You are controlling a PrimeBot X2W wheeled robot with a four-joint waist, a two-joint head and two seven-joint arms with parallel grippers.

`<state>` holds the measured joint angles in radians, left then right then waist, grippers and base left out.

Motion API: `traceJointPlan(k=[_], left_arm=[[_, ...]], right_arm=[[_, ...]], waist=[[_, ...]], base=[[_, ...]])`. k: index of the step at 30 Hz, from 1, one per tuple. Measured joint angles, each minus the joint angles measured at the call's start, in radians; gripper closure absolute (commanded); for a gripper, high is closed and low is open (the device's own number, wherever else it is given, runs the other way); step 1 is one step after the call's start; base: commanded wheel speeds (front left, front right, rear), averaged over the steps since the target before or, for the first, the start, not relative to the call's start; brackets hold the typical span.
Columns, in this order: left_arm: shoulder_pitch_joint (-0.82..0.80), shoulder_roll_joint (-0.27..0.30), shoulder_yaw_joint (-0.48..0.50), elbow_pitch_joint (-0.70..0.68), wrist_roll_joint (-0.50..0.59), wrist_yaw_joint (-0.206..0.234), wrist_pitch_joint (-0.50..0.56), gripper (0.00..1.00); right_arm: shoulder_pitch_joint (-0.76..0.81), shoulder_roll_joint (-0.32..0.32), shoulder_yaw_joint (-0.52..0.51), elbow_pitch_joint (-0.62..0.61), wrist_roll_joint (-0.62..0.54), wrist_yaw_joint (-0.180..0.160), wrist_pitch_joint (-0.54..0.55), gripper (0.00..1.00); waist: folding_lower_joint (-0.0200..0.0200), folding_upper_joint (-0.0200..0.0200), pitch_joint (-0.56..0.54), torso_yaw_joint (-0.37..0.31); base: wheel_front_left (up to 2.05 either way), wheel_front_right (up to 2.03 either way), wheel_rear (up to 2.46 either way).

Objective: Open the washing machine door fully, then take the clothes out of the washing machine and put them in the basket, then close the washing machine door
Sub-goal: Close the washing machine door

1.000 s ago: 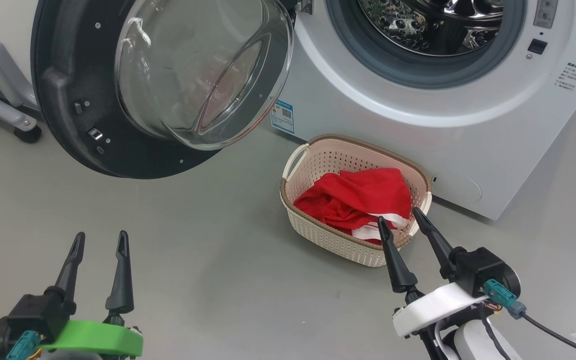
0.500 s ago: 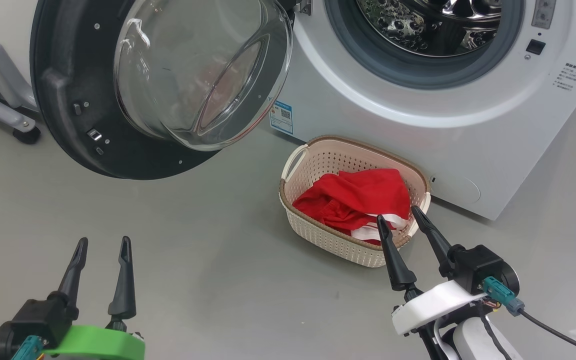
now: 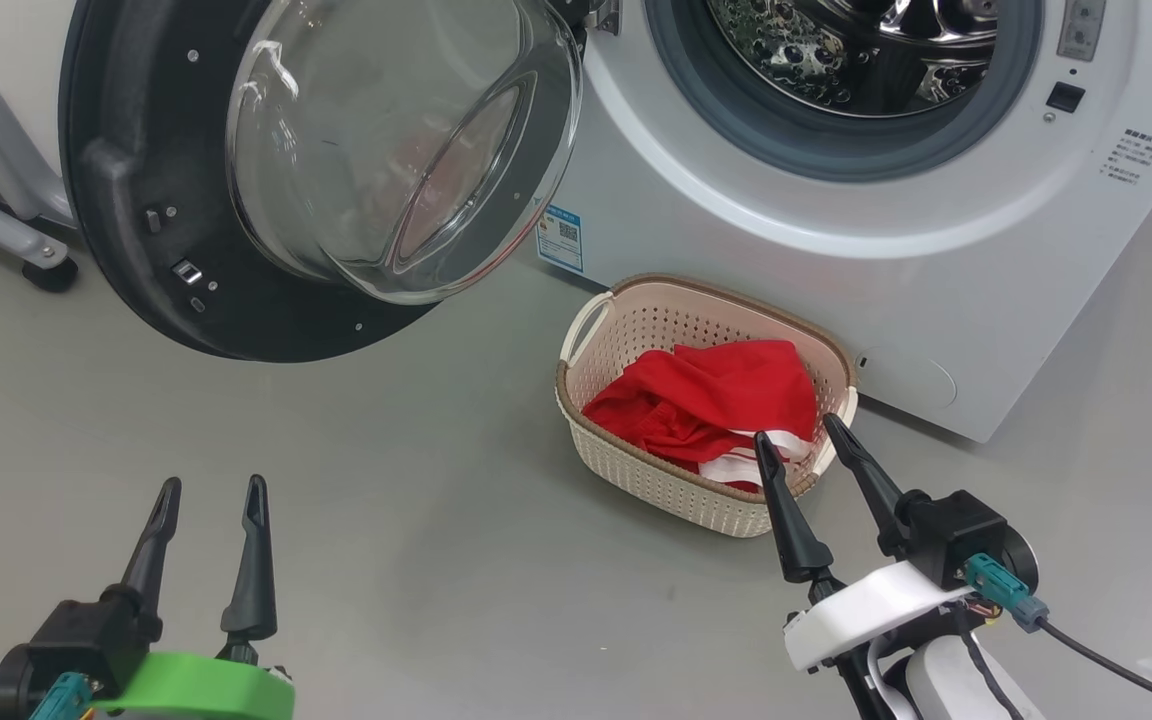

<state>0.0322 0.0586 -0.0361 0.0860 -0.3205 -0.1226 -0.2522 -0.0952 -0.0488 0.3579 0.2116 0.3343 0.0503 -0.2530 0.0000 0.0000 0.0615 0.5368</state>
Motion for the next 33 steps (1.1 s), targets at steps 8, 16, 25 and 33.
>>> traceJointPlan(k=[8,16,25,33], left_arm=[[0.003,0.0,0.0,0.0,0.005,0.0,0.0,0.0],[0.007,-0.001,0.0,0.0,0.006,0.0,0.0,0.0],[0.01,-0.001,0.0,0.0,0.009,0.0,0.0,0.0],[0.01,-0.001,0.0,0.0,0.014,-0.001,0.0,0.0]], right_arm=[[0.0,0.0,0.006,0.0,0.001,0.0,0.0,0.0],[0.0,0.0,0.009,0.001,0.003,0.0,0.0,0.0],[0.0,0.0,0.01,0.001,0.019,-0.001,0.0,0.0],[0.0,0.0,0.01,-0.002,0.019,-0.009,0.0,0.0]], waist=[[0.0,0.0,-0.004,-0.001],[0.0,0.0,-0.008,-0.001],[0.0,0.0,-0.009,-0.002],[0.0,0.0,-0.006,-0.002]], base=[[0.0,0.0,0.0],[0.0,0.0,0.0],[0.0,0.0,0.0],[0.0,0.0,0.0]])
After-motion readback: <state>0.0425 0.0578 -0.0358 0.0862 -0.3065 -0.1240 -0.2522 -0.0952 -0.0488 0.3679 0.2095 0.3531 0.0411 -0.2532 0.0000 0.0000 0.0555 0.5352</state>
